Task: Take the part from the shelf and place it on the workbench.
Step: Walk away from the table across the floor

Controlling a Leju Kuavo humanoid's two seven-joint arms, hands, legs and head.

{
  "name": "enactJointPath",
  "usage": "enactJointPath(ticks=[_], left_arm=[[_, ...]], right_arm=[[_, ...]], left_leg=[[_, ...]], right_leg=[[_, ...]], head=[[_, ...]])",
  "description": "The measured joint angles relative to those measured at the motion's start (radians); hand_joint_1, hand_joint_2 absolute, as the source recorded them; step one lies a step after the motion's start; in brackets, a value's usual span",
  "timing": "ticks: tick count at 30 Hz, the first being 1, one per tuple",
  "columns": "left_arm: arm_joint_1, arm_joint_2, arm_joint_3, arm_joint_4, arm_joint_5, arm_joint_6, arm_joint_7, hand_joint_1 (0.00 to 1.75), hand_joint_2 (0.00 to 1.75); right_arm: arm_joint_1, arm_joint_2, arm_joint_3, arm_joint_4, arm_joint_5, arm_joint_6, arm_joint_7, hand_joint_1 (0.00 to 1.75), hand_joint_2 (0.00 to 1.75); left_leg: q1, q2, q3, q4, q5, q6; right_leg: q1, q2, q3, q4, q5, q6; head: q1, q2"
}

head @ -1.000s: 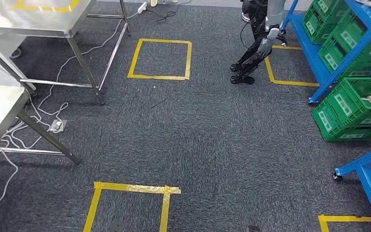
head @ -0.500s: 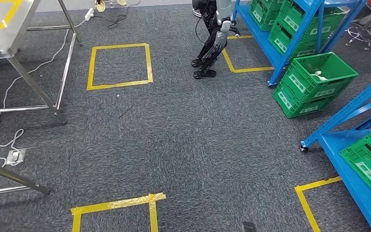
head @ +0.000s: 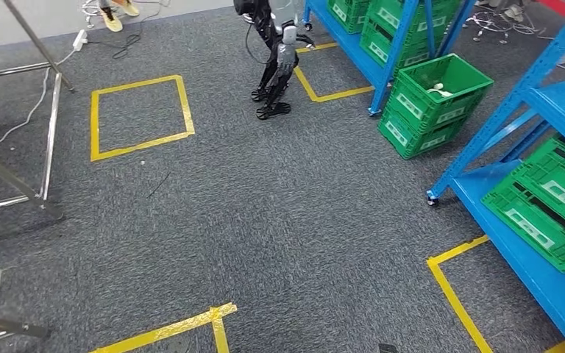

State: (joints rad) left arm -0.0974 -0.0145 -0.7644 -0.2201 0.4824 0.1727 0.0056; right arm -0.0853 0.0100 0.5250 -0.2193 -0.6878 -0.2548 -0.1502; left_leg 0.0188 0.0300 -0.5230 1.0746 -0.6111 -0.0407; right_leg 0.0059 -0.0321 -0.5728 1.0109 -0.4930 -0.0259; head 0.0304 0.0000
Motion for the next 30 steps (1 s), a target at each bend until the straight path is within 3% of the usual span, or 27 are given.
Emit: enactJointPath(ticks=[1,3,4,5,6,8,10,11,12,13,15,17,18,19,20,22,24,26,27,28,30], left_arm=[[0.001,0.000,-0.001,0.000,0.001,0.000,0.000,0.00,0.00],[0.005,0.000,-0.005,0.001,0.002,0.000,0.001,0.00,0.00],[0.007,0.000,-0.006,0.002,0.003,0.000,0.001,0.00,0.00],[0.008,0.001,-0.007,0.002,0.003,0.000,0.001,0.00,0.00],[0.008,0.001,-0.008,0.002,0.003,0.000,0.001,0.00,0.00],[0.008,0.003,-0.009,0.002,0.004,0.000,0.001,0.00,0.00],[0.007,0.003,-0.012,0.002,0.007,0.000,0.001,0.00,0.00],[0.007,0.003,-0.014,0.002,0.008,0.000,0.001,0.00,0.00],[0.007,0.004,-0.015,0.002,0.009,0.000,0.002,0.00,0.00],[0.007,0.004,-0.015,0.002,0.010,0.000,0.002,0.00,0.00],[0.006,0.005,-0.015,0.002,0.010,0.000,0.001,0.00,0.00],[0.008,0.005,-0.016,0.002,0.010,0.000,0.001,0.00,0.00],[0.010,0.005,-0.016,0.003,0.010,0.000,0.001,0.00,0.00],[0.010,0.006,-0.016,0.003,0.010,0.000,0.002,0.00,0.00],[0.009,0.006,-0.016,0.003,0.010,0.000,0.002,0.00,0.00],[0.007,0.005,-0.016,0.002,0.010,0.000,0.002,0.00,0.00],[0.004,0.003,-0.016,0.002,0.011,0.000,0.002,0.00,0.00],[0.003,0.002,-0.016,0.002,0.013,0.000,0.002,0.00,0.00],[0.003,0.001,-0.016,0.002,0.015,0.000,0.002,0.00,0.00],[0.002,0.000,-0.016,0.002,0.017,0.000,0.003,0.00,0.00],[-0.001,0.000,-0.017,0.001,0.019,0.001,0.002,0.00,0.00]], right_arm=[[-0.003,0.000,0.000,0.000,-0.001,0.000,0.000,0.00,0.00],[-0.007,0.000,0.000,0.000,-0.002,0.001,0.000,0.00,0.00],[-0.007,0.001,0.000,0.000,-0.002,0.001,0.000,0.00,0.00],[-0.005,0.001,0.000,0.001,-0.003,0.001,0.000,0.00,0.00],[-0.003,0.001,0.000,0.001,-0.003,0.001,0.000,0.00,0.00],[-0.003,0.001,0.000,0.001,-0.005,0.001,0.000,0.00,0.00],[-0.005,0.001,0.000,0.001,-0.007,0.000,0.000,0.00,0.00],[-0.006,0.001,0.001,0.001,-0.009,0.000,0.001,0.00,0.00],[-0.005,0.001,0.001,0.002,-0.010,-0.001,0.001,0.00,0.00],[-0.004,0.001,0.001,0.002,-0.011,-0.001,0.001,0.00,0.00],[-0.004,0.001,0.003,0.002,-0.013,-0.002,0.001,0.00,0.00],[-0.009,0.002,0.006,0.002,-0.013,-0.002,0.001,0.00,0.00],[-0.009,0.002,0.007,0.002,-0.013,-0.002,0.001,0.00,0.00],[-0.008,0.002,0.008,0.002,-0.013,-0.002,0.001,0.00,0.00],[-0.004,0.002,0.008,0.002,-0.013,-0.002,0.001,0.00,0.00],[0.002,0.002,0.008,0.003,-0.013,-0.002,0.001,0.00,0.00],[0.002,0.002,0.009,0.003,-0.013,-0.003,0.001,0.00,0.00],[-0.001,0.001,0.012,0.003,-0.013,-0.003,0.001,0.00,0.00],[-0.001,0.001,0.014,0.003,-0.014,-0.003,0.001,0.00,0.00],[0.000,0.000,0.016,0.003,-0.014,-0.003,0.001,0.00,0.00],[0.000,0.000,0.017,0.003,-0.016,-0.004,0.001,0.00,0.00]], left_leg=[[0.001,-0.032,-0.029,0.057,-0.026,0.000],[0.000,-0.041,-0.106,0.182,-0.066,-0.001],[-0.001,-0.039,-0.134,0.214,-0.063,-0.001],[-0.001,-0.038,-0.144,0.211,-0.038,0.000],[-0.001,-0.041,-0.136,0.171,0.004,0.001],[0.003,-0.086,-0.093,0.050,0.083,0.005],[0.006,-0.127,-0.062,-0.022,0.101,0.009],[0.005,-0.129,-0.055,-0.030,0.094,0.012],[0.004,-0.115,-0.050,-0.036,0.091,0.017],[0.004,-0.101,-0.046,-0.041,0.091,0.022],[0.006,-0.066,-0.034,-0.052,0.089,0.032],[0.004,-0.027,-0.024,-0.056,0.082,0.039],[0.002,-0.007,-0.020,-0.056,0.077,0.041],[0.001,0.009,-0.015,-0.056,0.072,0.041],[0.001,0.023,-0.009,-0.056,0.067,0.040],[0.000,0.044,0.005,-0.056,0.056,0.036],[-0.003,0.060,0.015,-0.058,0.046,0.029],[-0.006,0.075,0.019,-0.061,0.042,0.020],[-0.007,0.084,0.023,-0.062,0.040,0.015],[-0.006,0.079,0.027,-0.064,0.036,0.009],[-0.003,0.019,0.019,-0.033,0.012,0.001]], right_leg=[[-0.001,0.010,0.003,-0.002,0.000,-0.005],[0.000,0.038,0.006,-0.002,-0.004,-0.011],[0.001,0.053,0.009,-0.002,-0.006,-0.012],[0.001,0.069,0.014,-0.001,-0.009,-0.012],[0.001,0.084,0.019,0.000,-0.013,-0.010],[0.000,0.113,0.028,0.006,-0.023,-0.001],[-0.005,0.139,0.025,0.012,-0.030,0.012],[-0.008,0.152,0.022,0.012,-0.030,0.018],[-0.011,0.167,0.020,0.010,-0.029,0.024],[-0.012,0.166,0.018,0.010,-0.032,0.030],[-0.010,0.121,-0.004,0.055,-0.059,0.041],[-0.011,0.059,-0.066,0.176,-0.113,0.051],[-0.013,0.045,-0.100,0.238,-0.134,0.055],[-0.015,0.038,-0.123,0.277,-0.138,0.058],[-0.016,0.034,-0.127,0.279,-0.122,0.058],[-0.015,0.019,-0.084,0.177,-0.045,0.052],[-0.004,-0.023,-0.032,0.062,0.002,0.036],[0.008,-0.048,-0.016,0.024,-0.003,0.021],[0.010,-0.041,-0.014,0.017,-0.005,0.015],[0.007,-0.033,-0.011,0.011,-0.005,0.011],[0.001,-0.014,0.001,-0.003,-0.001,0.001]], head=[[-0.004,0.000],[-0.014,0.000],[-0.018,0.000],[-0.021,0.000],[-0.024,0.000],[-0.032,0.000],[-0.036,0.000],[-0.037,0.000],[-0.036,0.000],[-0.035,0.000],[-0.024,0.000],[-0.009,0.000],[-0.005,0.000],[-0.001,0.000],[0.002,0.000],[0.008,0.000],[0.011,0.000],[0.011,0.000],[0.011,0.000],[0.012,0.000],[0.008,0.000]])
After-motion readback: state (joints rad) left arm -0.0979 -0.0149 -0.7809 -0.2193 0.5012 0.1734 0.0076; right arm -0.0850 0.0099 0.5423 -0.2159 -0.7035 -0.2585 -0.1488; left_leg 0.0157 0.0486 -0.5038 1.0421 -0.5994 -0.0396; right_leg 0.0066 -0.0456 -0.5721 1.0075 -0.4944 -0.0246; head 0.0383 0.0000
